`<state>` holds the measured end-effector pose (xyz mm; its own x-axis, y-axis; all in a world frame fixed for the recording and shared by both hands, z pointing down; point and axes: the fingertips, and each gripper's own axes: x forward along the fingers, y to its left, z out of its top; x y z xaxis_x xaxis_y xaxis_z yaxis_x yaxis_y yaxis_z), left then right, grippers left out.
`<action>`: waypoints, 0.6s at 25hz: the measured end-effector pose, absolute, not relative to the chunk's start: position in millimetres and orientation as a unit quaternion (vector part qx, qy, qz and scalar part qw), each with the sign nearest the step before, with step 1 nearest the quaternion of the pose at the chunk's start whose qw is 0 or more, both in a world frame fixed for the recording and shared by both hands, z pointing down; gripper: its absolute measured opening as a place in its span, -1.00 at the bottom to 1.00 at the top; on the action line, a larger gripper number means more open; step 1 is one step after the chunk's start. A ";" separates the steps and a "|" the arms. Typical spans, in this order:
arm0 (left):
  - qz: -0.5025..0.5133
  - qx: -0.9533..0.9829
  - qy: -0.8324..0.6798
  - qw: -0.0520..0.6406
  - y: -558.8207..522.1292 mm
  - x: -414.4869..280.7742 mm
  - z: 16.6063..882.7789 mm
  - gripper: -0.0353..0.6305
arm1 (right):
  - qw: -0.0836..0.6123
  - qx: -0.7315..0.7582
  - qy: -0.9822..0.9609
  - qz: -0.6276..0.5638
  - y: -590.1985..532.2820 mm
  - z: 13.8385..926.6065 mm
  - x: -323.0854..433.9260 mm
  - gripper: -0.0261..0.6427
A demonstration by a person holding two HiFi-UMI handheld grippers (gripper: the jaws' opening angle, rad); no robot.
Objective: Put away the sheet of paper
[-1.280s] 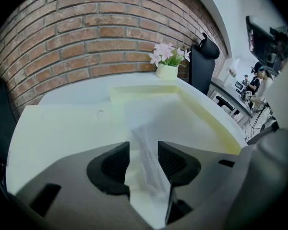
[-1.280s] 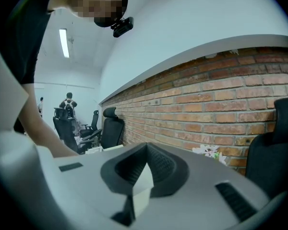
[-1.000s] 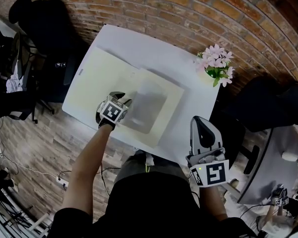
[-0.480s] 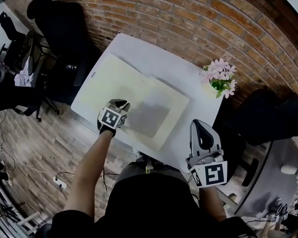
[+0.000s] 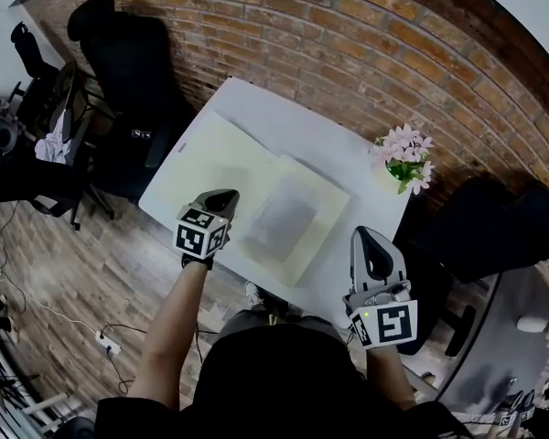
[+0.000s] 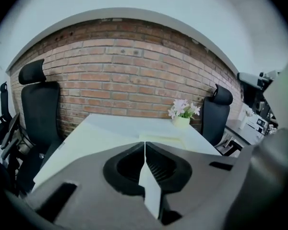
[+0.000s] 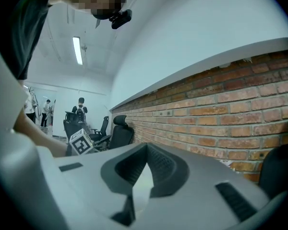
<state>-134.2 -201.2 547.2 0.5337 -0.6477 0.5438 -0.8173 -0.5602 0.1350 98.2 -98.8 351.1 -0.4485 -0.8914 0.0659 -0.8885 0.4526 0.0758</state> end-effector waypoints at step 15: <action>0.038 0.872 -0.486 0.052 -166.2 -145.5 360.8 -0.82 | 0.019 0.567 -0.823 -0.030 -94.2 330.6 126.7 -0.88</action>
<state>-145.5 -166.2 360.8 0.5245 -0.8433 0.1173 -0.8513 -0.5220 0.0532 126.7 -94.2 330.6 -0.3564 -0.9343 -0.0026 -0.9321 0.3554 0.0703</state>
